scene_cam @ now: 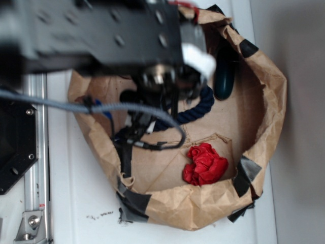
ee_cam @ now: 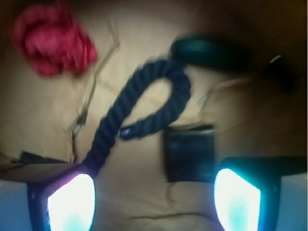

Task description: Grab the black box.

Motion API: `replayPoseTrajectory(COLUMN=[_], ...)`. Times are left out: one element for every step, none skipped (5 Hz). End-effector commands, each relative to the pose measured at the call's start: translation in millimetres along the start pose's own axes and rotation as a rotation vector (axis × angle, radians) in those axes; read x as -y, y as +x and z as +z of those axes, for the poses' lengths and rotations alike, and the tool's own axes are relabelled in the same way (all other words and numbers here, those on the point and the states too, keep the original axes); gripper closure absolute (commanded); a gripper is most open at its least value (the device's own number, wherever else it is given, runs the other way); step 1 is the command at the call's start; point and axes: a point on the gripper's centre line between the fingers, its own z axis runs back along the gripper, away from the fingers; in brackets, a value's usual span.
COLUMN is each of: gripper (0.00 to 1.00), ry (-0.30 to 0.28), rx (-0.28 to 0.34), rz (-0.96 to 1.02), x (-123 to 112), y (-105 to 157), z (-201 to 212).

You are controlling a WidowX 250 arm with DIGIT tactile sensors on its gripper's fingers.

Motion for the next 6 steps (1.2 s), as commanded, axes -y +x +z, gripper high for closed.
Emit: replayPoseTrajectory(gripper=[0.00,0.00,0.00,0.77,0.52,0.00], ry=[0.060,0.024,-0.008,-0.017,-0.014,-0.020], rx=[-0.131,-0.081,-0.072,-0.083,-0.093,-0.061], rz=[-0.051,-0.029,-0.014,0.003,0.035,0.042], x=[-20.9,-40.9,-40.1,-36.3,-38.4,-41.6], y=[-24.4,-19.6,-13.0,-13.9,-16.0,-25.4], z=[-57.8,-70.6,-76.0,-76.5,-75.4,-60.5])
